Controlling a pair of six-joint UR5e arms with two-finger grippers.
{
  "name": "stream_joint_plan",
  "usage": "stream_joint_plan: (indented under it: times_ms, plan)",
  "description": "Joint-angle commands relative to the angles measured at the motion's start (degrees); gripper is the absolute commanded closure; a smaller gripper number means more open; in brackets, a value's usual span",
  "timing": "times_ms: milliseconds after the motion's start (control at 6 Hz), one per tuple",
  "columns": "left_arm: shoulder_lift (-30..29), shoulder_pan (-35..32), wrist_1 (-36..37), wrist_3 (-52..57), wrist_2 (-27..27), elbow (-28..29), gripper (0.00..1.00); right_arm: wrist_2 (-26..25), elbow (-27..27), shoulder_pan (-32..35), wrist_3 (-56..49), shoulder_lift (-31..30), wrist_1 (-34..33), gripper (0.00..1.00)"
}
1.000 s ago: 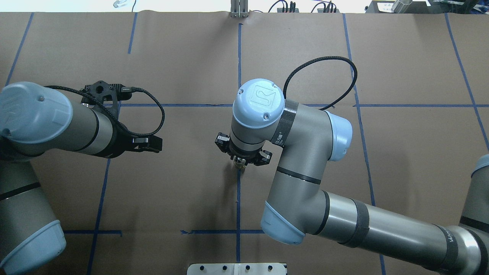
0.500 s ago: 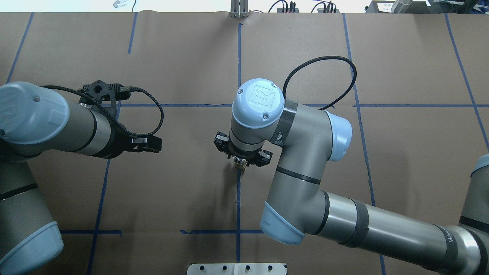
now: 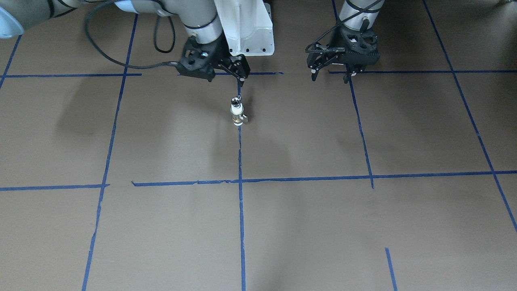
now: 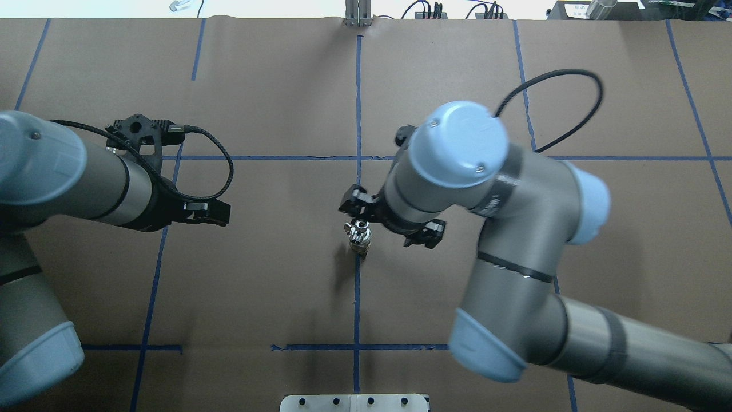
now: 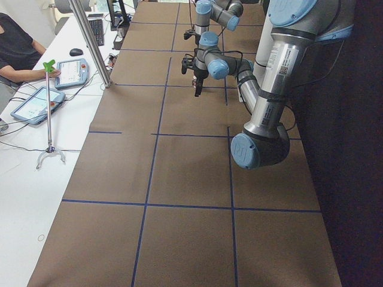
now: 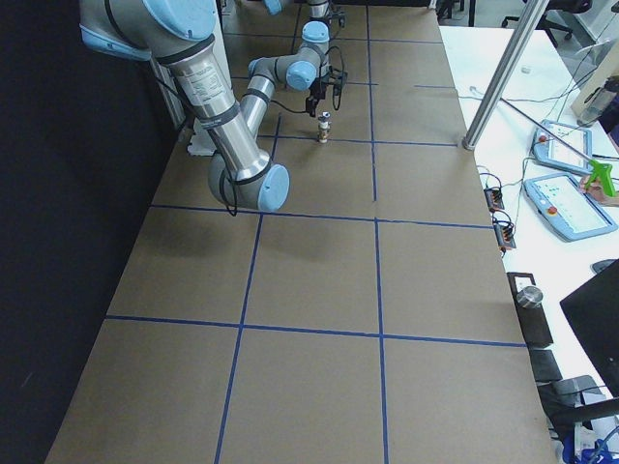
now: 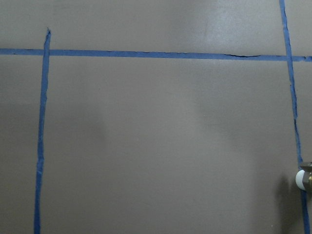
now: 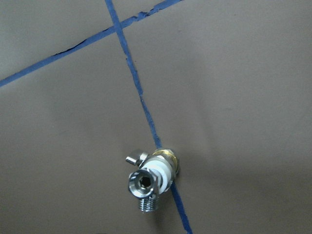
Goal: Assemble PPR valve and pipe with both arms
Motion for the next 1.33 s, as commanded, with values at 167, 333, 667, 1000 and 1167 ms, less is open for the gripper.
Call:
stream_joint_plan:
  times_ms: [167,333,667,1000,1167]
  plan:
    - [7.13,-8.60,-0.05,18.07,-9.59,0.29,0.00,4.29,13.03,8.59,-14.91,-17.30,0.67,0.00]
    - [9.60,-13.33,0.04,23.45,-13.36,-0.06,0.00,4.20,13.67,10.53,-21.44,-22.16,0.76,0.00]
    - [13.92,-22.83,0.65,38.81,-17.70,2.20,0.00,4.29,12.98,13.00,-27.72,-31.29,8.61,0.00]
    - [16.64,-35.29,0.74,57.34,-23.64,9.05,0.00,13.44,9.83,23.66,-40.77,-39.50,14.55,0.00]
    - [18.92,-40.31,0.83,63.00,-24.90,9.86,0.00,19.17,7.55,31.39,-52.76,-42.31,14.21,0.00]
